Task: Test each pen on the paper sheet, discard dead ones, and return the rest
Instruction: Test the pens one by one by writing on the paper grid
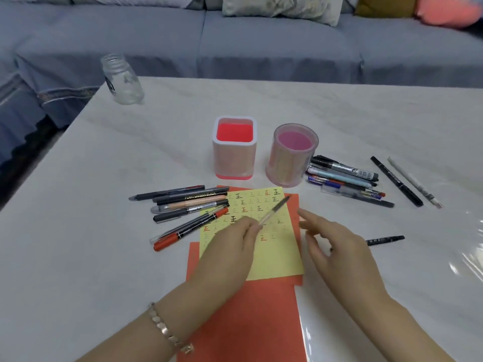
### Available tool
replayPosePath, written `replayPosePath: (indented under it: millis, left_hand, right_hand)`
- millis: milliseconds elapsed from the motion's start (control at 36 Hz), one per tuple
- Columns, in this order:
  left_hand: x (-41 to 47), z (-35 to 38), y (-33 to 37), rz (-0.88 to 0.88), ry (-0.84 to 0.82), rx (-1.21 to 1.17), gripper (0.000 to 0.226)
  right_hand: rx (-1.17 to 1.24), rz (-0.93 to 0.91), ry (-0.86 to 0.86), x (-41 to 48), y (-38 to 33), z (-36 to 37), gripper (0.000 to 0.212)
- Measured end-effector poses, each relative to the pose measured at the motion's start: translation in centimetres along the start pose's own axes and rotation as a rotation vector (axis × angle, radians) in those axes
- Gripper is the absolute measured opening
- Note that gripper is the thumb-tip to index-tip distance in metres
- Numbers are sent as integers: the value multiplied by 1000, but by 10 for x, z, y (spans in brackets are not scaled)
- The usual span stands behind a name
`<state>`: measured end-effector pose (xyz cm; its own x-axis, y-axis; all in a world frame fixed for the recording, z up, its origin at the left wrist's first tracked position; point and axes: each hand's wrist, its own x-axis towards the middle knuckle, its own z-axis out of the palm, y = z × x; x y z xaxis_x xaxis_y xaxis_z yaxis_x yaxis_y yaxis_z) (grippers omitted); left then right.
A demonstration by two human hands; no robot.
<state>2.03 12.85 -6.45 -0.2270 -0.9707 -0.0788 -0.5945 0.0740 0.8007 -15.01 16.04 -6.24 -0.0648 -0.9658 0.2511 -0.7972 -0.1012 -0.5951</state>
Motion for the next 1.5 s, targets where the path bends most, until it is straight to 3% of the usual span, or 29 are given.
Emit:
replayPosePath:
  millis: [167,222,333,417,583,639,722,806,917,1000,1056,1111,1167,1250,1389,1500]
  left_hand:
    - [14,-32,-36,183,357,463,9]
    - [19,-37,-57,190,402,588,4]
    - [24,-45,-88,153,377,729,29]
    - [22,-47,-94,150,376,788,32]
    - [21,-37,-71,196,428,645,32]
    - [18,-30,-48,266,344,469,39]
    - [6,-24,-3,325,87,132,50]
    - [0,-13,23,378,-75,75,46]
    - [1,-7,26,382,-84,57,22]
    - [0,-8,20,233,-18,-28,17]
    - [-4,-8,18,122,28,-141,22]
    - [-8,-8,17,51,52,-252,21]
    - [-10,-9,17,41,39,-292,19]
    - [-12,-11,20,73,-91,-235,19]
    - [-15,-13,28,255,-226,23,12]
    - [-14,-9,28,335,-239,168,33]
  right_hand:
    - [-355,132,-196,-5,55,-23,47]
    - [-402,147,-227,-9,70,-26,47]
    - [-412,97,-172,-13,90,-24,34]
    - [-405,51,-102,-12,96,-22,21]
    - [-364,-95,-47,-6,80,-25,22]
    - [-237,-146,-21,-3,64,-25,21]
    - [-167,-296,1,2,34,-26,12]
    - [-161,-440,2,9,13,-23,25]
    - [-133,-553,110,15,1,-17,20]
    - [-80,-401,296,13,-4,-15,22]
    - [71,-131,373,8,-15,-15,38]
    - [373,187,342,7,-23,-13,54]
    - [595,410,210,12,-27,-13,50]
    - [798,468,-49,18,-32,-12,17]
    - [853,395,-100,20,-45,-2,27]
    - [771,350,-41,21,-47,8,41]
